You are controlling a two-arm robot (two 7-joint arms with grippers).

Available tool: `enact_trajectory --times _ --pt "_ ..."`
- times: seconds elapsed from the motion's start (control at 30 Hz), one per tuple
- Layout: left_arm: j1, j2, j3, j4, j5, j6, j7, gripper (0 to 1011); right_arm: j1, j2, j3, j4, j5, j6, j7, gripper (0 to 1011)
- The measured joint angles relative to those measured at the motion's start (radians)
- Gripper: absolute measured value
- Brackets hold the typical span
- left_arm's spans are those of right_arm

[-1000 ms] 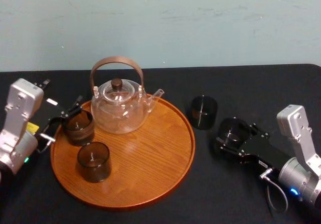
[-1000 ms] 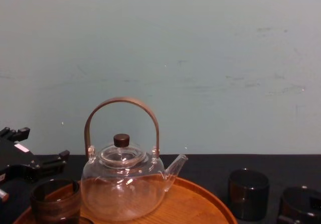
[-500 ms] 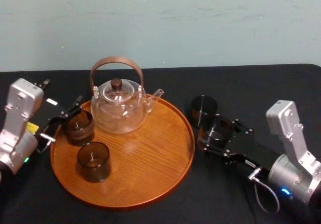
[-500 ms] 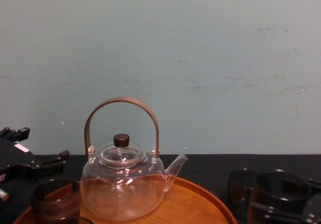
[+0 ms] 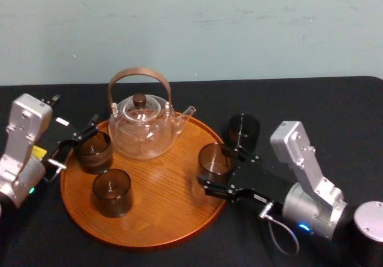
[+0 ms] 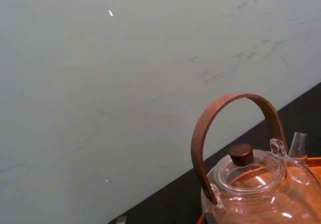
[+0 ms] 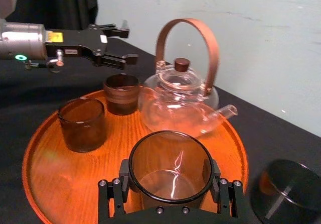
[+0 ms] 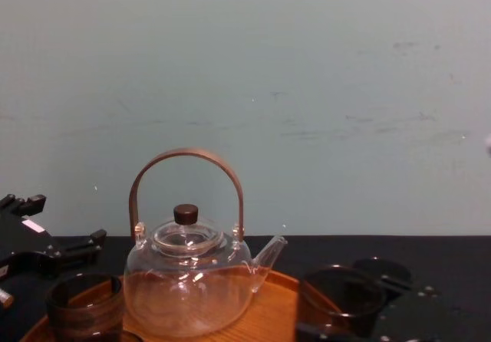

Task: Pick up the glass from the table and place it on the tray.

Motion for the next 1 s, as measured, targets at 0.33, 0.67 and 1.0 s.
enact_trajectory --times 0.33,0.67,1.0 --pt "0.0 0.0 0.0 0.0 0.0 0.0 0.0 1001 0.057 -0.04 -0.065 0.051 -0.013 0.008 0.023 915" --pt "0.0 0.0 0.0 0.0 0.0 0.0 0.0 1001 0.085 -0.063 -0.107 0.094 -0.019 0.008 0.034 916" --pt "0.0 0.0 0.0 0.0 0.0 0.0 0.0 1001 0.11 -0.082 -0.133 0.136 -0.021 0.008 0.046 915"
